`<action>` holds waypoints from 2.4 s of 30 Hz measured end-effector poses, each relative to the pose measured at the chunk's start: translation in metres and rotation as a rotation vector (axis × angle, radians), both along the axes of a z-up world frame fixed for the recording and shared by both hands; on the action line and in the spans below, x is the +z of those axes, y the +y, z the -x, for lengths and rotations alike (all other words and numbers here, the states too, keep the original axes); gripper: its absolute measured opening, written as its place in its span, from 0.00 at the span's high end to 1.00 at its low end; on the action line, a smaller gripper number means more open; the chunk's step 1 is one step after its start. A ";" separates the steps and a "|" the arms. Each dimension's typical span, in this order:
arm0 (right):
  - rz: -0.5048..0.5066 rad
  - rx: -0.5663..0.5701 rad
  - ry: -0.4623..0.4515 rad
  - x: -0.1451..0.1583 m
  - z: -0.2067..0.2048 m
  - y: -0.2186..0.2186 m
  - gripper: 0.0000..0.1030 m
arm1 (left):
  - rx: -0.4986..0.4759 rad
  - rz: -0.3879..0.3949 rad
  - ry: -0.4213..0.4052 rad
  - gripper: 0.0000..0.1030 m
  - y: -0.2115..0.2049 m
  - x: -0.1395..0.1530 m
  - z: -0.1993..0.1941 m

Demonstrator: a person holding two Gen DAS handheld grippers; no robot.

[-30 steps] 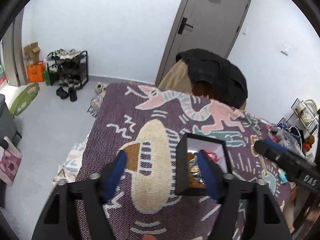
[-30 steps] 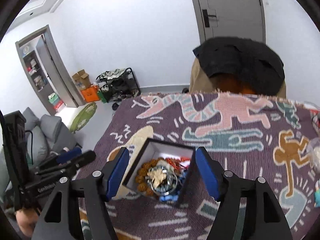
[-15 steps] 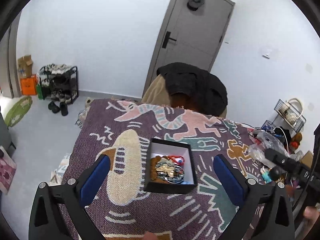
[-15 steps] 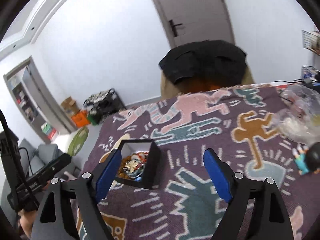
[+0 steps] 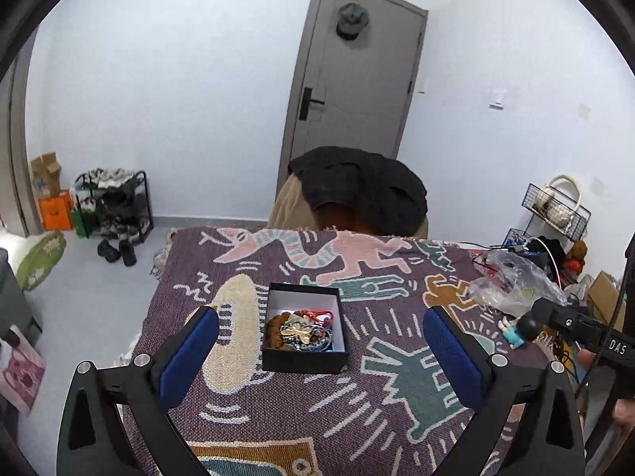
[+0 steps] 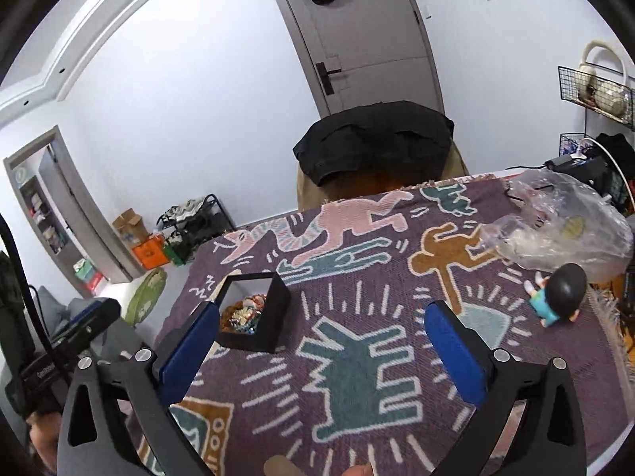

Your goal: Organize jewelry

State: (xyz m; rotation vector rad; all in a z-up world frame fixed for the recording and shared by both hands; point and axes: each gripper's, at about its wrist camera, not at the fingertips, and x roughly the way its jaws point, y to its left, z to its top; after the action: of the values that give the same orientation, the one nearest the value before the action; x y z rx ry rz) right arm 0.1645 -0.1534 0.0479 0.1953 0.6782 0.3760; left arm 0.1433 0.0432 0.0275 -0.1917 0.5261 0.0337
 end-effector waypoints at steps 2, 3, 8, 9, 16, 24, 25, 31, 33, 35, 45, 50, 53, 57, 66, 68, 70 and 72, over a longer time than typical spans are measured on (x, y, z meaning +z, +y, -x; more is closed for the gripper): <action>0.012 -0.005 -0.008 0.001 0.008 -0.005 0.00 | -0.002 -0.010 -0.017 0.00 -0.004 0.003 0.007; 0.015 -0.006 -0.012 0.001 0.013 -0.009 0.00 | 0.004 -0.015 -0.028 0.00 -0.006 0.005 0.012; 0.021 -0.017 -0.040 0.004 0.034 -0.026 0.00 | 0.007 -0.041 -0.051 0.00 -0.013 0.009 0.028; 0.020 -0.017 -0.049 0.005 0.038 -0.030 0.00 | 0.008 -0.046 -0.054 0.00 -0.014 0.010 0.031; 0.060 0.006 -0.094 0.011 0.067 -0.045 0.00 | 0.011 -0.086 -0.080 0.00 -0.025 0.013 0.058; 0.110 0.048 -0.107 0.002 0.090 -0.057 0.00 | 0.020 -0.117 -0.094 0.00 -0.031 0.009 0.085; 0.110 0.054 -0.107 0.002 0.093 -0.058 0.00 | 0.020 -0.118 -0.095 0.00 -0.031 0.008 0.087; 0.094 0.089 -0.120 0.001 0.106 -0.060 0.00 | 0.031 -0.136 -0.096 0.00 -0.031 -0.001 0.107; 0.090 0.098 -0.119 0.000 0.110 -0.061 0.00 | 0.032 -0.130 -0.095 0.00 -0.030 -0.005 0.112; 0.081 0.106 -0.125 0.000 0.114 -0.061 0.00 | 0.035 -0.135 -0.096 0.00 -0.029 -0.007 0.117; 0.050 0.106 -0.118 -0.002 0.113 -0.066 0.00 | 0.076 -0.131 -0.110 0.00 -0.008 -0.014 0.129; 0.044 0.100 -0.121 -0.001 0.113 -0.068 0.00 | 0.087 -0.128 -0.109 0.00 -0.001 -0.016 0.131; 0.044 0.098 -0.117 -0.001 0.112 -0.068 0.00 | 0.089 -0.110 -0.102 0.00 0.002 -0.018 0.130; 0.030 0.110 -0.107 -0.003 0.110 -0.068 0.00 | 0.085 -0.119 -0.099 0.00 -0.001 -0.018 0.130; 0.025 0.115 -0.099 -0.005 0.108 -0.067 0.00 | 0.080 -0.117 -0.103 0.00 -0.002 -0.017 0.131; 0.027 0.116 -0.099 -0.005 0.108 -0.066 0.00 | 0.080 -0.116 -0.102 0.00 -0.002 -0.017 0.131; 0.026 0.117 -0.101 -0.004 0.108 -0.067 0.00 | 0.079 -0.117 -0.104 0.00 -0.002 -0.017 0.131; 0.026 0.118 -0.103 -0.004 0.108 -0.067 0.00 | 0.078 -0.119 -0.103 0.00 -0.002 -0.016 0.131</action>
State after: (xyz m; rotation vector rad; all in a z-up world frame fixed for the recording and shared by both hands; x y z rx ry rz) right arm 0.0563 -0.2200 0.0441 0.1110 0.5946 0.4866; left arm 0.0125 0.0409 0.0111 -0.0972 0.4119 0.1303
